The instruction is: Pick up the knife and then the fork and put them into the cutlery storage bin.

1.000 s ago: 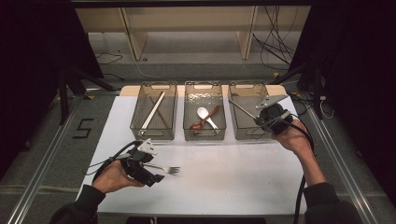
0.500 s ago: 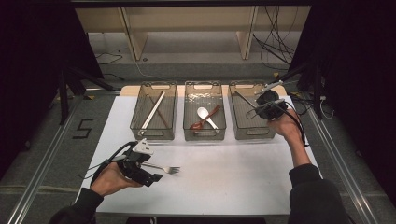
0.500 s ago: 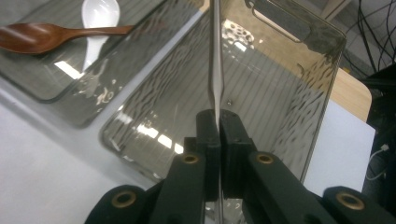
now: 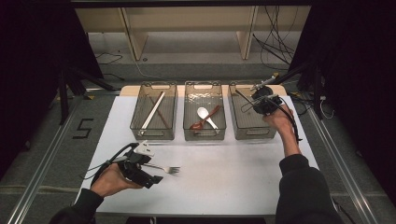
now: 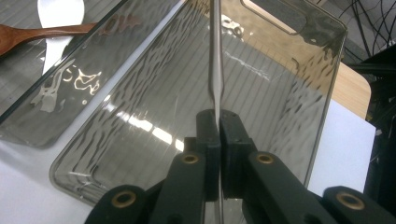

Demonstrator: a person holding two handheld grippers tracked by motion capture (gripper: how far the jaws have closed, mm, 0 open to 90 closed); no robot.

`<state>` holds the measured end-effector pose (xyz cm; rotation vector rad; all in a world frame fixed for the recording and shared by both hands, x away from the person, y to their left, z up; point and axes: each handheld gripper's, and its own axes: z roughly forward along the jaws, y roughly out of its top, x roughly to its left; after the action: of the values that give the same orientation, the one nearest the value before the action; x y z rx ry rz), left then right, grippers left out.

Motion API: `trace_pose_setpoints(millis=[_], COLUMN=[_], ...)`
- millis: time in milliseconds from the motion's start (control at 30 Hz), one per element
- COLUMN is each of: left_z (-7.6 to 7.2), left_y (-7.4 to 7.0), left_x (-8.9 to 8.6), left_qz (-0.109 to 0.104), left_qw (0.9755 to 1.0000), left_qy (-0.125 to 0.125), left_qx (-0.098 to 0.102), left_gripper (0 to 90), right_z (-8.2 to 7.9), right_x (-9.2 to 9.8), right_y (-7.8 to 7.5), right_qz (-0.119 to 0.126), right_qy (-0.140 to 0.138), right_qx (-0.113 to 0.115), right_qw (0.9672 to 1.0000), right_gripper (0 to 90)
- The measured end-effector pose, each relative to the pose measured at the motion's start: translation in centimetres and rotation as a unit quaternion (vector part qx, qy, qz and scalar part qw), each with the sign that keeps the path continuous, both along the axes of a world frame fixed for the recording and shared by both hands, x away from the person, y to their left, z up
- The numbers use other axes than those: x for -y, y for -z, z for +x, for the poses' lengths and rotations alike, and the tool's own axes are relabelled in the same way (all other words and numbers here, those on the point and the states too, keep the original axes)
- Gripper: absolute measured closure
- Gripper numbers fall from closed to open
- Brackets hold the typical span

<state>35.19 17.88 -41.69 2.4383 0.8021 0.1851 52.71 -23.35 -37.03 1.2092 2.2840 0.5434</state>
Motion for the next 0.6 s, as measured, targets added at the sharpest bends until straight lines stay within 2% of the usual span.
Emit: trace_pose_setpoints(millis=[133,267,300,333,367,600], left_z=[0.0,0.0,0.0,0.1,0.1,0.4], left_y=[0.0,0.1,0.1,0.1,0.2,0.4], left_x=[0.0,0.0,0.0,0.0,0.0,-0.5], left_qz=[0.0,0.002,0.002,0.002,0.001,0.004], left_qw=[1.0,1.0,1.0,1.0,1.0,0.9999], left_qy=[0.001,0.003,0.003,0.004,0.004,0.0], left_qx=[-0.003,-0.006,-0.006,-0.006,-0.006,-0.01], left_gripper=[15.7,15.8,15.8,15.8,15.8,15.8], right_z=[0.5,1.0,1.1,1.2,1.3,0.9], right_x=[-0.2,-0.4,-0.4,-0.5,-0.5,0.0], right_y=[0.4,0.9,1.1,1.1,1.1,0.1], right_qz=[-0.01,-0.022,-0.025,-0.021,-0.018,-0.01], right_qy=[0.004,0.001,-0.003,-0.002,-0.001,-0.004], right_qx=[-0.002,0.008,0.013,0.025,0.031,0.045], right_qw=[0.9999,0.9997,0.9996,0.9995,0.9994,0.9989], right_gripper=[88.7,87.6,86.3,77.3,72.3,66.7])
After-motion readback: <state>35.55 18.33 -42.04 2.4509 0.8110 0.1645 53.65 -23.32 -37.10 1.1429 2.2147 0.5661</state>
